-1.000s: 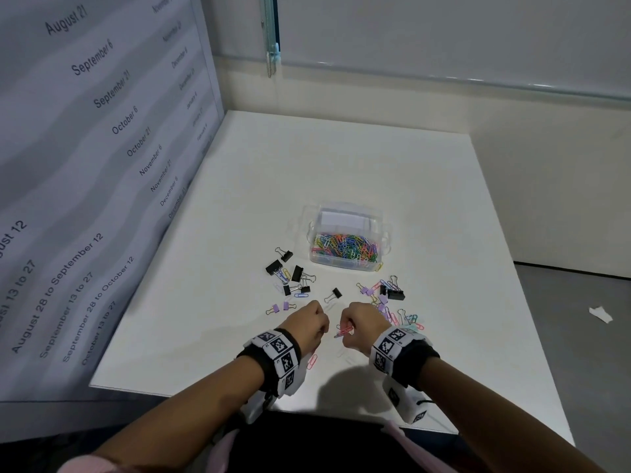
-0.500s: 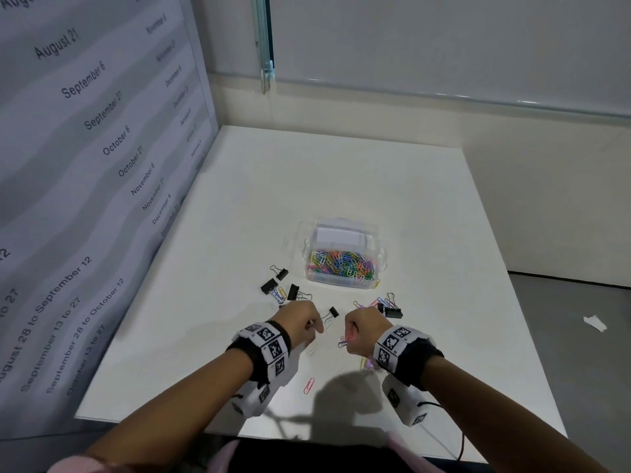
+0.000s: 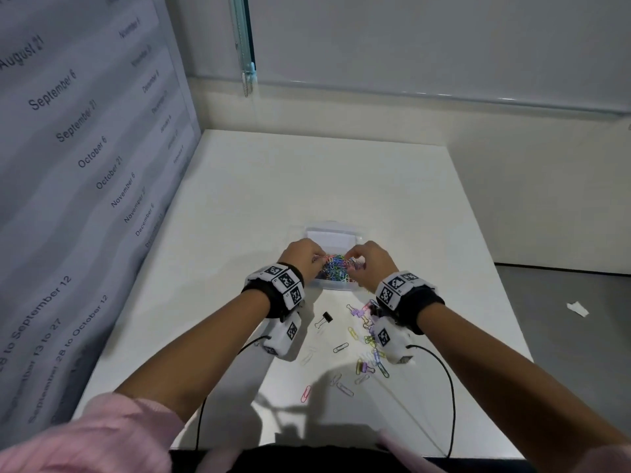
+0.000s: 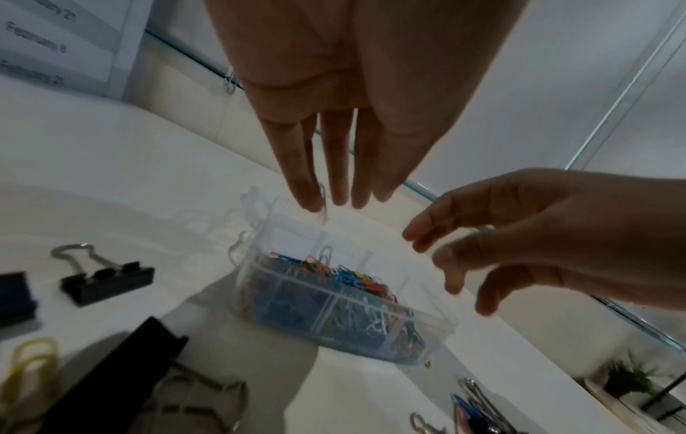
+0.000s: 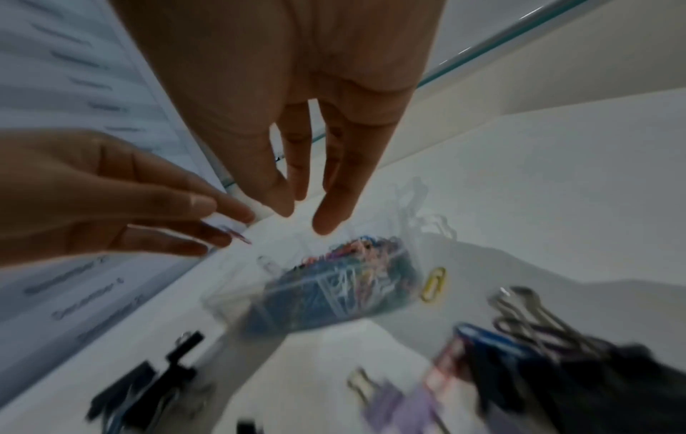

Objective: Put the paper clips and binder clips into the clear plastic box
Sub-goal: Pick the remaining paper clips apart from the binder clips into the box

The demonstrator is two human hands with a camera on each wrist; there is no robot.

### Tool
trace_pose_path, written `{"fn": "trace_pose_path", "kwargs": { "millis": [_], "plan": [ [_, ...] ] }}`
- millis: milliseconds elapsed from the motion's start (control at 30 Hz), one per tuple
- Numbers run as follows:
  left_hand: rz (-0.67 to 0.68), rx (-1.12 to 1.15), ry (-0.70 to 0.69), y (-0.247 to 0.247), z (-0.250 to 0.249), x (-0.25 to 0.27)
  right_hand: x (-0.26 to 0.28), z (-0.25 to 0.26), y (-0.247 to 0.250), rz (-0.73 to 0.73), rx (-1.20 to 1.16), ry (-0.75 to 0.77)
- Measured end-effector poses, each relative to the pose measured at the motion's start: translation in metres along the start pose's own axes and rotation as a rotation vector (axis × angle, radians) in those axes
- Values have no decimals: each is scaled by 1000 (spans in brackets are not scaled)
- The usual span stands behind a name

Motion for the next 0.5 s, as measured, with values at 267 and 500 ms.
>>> {"fn": "trace_pose_path", "kwargs": {
  "millis": [267, 500],
  "plan": [
    [139, -59, -71, -10, 34, 44, 64, -32, -31, 346, 213, 82],
    [429, -245, -179, -47, 53, 86, 83, -35, -48, 419, 246, 122]
  ]
}}
Point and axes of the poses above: each hand's wrist, its own x-axis away from the middle knuckle, its own y-axis out of the back of the hand, z = x × y, the point moved 1 cm from there along -x, towards the middle knuckle, and after that the axes turned 10 degrees about -z, right-handed, at the moved point
